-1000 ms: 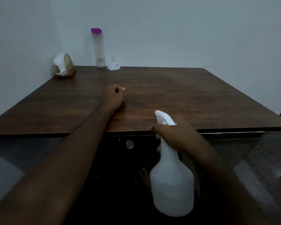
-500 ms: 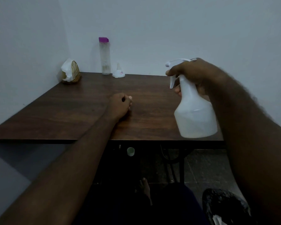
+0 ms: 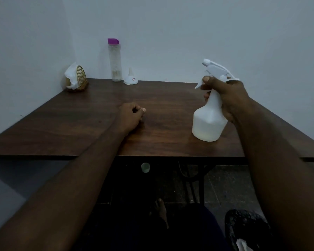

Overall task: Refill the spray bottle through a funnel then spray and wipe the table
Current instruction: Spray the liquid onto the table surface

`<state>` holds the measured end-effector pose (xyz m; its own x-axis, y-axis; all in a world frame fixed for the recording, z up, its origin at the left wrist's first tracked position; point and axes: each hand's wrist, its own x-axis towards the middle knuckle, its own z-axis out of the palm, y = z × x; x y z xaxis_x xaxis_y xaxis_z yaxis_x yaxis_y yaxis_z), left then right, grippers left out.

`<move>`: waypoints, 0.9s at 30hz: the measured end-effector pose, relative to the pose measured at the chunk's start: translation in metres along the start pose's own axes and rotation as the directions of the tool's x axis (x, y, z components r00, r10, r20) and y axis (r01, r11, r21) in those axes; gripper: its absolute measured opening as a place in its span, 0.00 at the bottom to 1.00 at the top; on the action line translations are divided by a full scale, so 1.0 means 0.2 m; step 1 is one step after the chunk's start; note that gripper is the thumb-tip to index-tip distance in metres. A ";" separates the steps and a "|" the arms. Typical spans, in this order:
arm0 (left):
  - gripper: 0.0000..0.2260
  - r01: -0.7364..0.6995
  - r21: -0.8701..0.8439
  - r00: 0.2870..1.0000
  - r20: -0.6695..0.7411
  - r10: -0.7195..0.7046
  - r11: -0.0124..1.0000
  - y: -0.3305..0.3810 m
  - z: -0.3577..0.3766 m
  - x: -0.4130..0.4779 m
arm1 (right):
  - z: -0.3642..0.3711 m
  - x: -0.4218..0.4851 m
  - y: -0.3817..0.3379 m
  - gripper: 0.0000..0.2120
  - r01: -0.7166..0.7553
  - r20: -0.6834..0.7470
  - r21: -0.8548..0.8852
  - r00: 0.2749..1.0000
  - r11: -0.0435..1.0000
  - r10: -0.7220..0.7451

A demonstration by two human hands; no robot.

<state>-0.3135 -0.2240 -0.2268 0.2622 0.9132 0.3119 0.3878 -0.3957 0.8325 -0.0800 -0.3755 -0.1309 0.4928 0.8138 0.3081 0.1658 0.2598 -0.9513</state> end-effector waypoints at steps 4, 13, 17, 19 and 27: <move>0.10 -0.007 0.031 1.000 0.004 0.007 0.999 0.01 0.00 -0.01 | -0.02 -0.06 0.09 0.11 0.008 0.012 -0.197 1.000 0.980 -0.006; 0.03 -0.178 0.238 0.983 -0.002 0.183 0.955 0.04 0.01 -0.03 | -0.03 -0.20 0.23 0.18 0.074 -0.174 -0.364 0.974 0.928 -0.145; 0.08 -0.265 0.291 0.961 0.006 0.275 0.919 0.05 0.03 -0.02 | -0.02 -0.16 0.22 0.23 0.039 -0.160 -0.335 0.982 0.941 -0.097; 0.10 -0.254 0.323 0.965 0.024 0.260 0.912 0.06 0.05 0.00 | -0.02 -0.12 0.19 0.23 0.026 -0.129 -0.334 0.989 0.942 -0.073; 0.14 -0.275 0.376 0.961 0.102 0.255 0.885 0.11 0.13 0.25 | 0.04 0.30 0.08 0.15 0.043 -0.095 -0.336 0.992 0.941 -0.079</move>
<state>-0.2689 -0.1896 -0.2054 0.4416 0.7669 0.4656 0.6036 -0.6380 0.4782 -0.0541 -0.3186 -0.1277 0.5571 0.7374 0.3820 0.4646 0.1045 -0.8793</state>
